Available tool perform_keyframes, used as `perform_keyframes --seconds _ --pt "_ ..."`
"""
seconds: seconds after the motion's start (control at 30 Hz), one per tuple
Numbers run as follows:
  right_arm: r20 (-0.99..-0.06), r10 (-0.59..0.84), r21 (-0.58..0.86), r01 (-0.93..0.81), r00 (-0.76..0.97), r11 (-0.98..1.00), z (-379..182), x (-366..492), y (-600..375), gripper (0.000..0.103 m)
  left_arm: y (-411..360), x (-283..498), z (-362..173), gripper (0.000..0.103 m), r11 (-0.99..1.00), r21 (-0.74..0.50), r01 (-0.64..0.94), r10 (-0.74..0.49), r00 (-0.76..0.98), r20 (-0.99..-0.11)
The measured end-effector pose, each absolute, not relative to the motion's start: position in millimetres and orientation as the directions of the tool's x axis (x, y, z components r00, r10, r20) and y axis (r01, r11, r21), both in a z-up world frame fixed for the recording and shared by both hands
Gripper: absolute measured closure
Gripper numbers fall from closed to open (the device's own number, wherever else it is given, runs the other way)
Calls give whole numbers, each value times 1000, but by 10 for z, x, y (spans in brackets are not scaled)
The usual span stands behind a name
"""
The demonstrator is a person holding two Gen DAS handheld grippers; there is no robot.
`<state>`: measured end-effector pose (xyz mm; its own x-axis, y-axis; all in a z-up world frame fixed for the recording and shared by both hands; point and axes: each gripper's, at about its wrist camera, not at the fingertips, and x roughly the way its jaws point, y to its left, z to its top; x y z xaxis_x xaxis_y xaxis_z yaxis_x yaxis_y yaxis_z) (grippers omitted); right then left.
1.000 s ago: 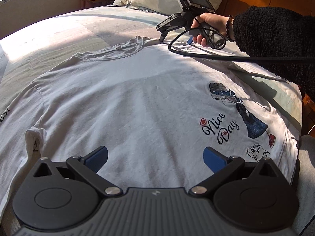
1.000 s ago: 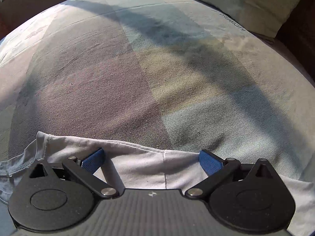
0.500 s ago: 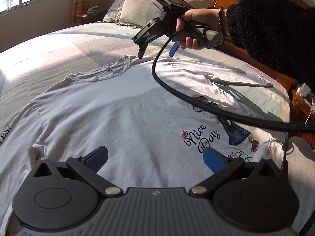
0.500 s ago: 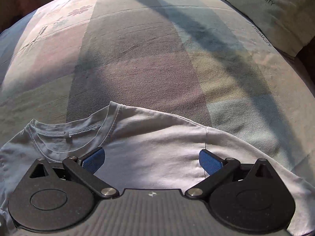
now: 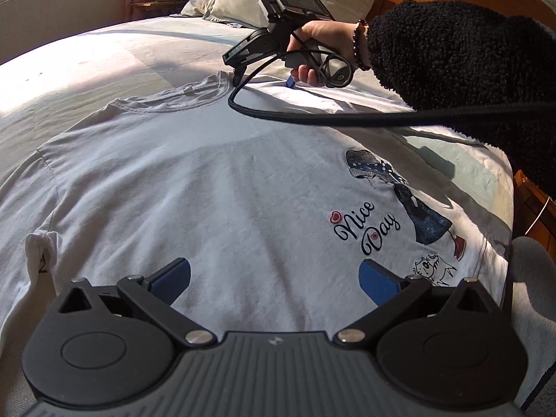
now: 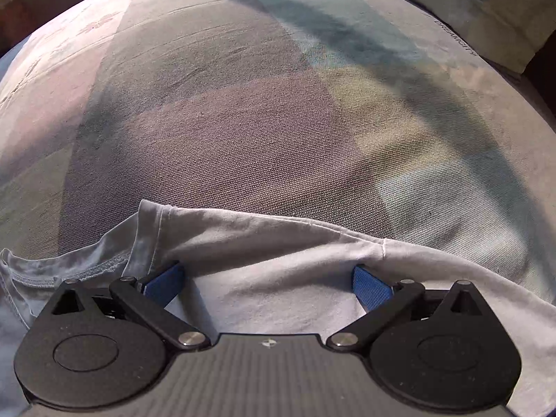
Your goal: Fold clothes
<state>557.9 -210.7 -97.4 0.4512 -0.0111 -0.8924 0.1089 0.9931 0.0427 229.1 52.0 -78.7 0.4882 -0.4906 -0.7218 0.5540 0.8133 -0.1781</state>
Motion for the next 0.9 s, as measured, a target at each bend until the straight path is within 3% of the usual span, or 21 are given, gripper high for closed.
perform_keyframes --seconds 0.23,0.47,0.63,0.9 --pt "-791 62 172 125 608 977 -633 5580 -2337 0 534 2286 -820 1 823 -172 541 -474 487 -734" --pt "-848 182 254 81 498 964 -229 5126 -2531 0 468 2183 -690 1 796 -181 577 -515 490 -704" --pt "-847 287 357 78 448 931 -331 4687 -2597 0 362 2133 -677 1 765 -207 610 -555 460 -693" --pt "-844 331 413 117 421 903 -816 4286 -2788 0 298 2105 -713 1 744 -233 626 -578 428 -695"
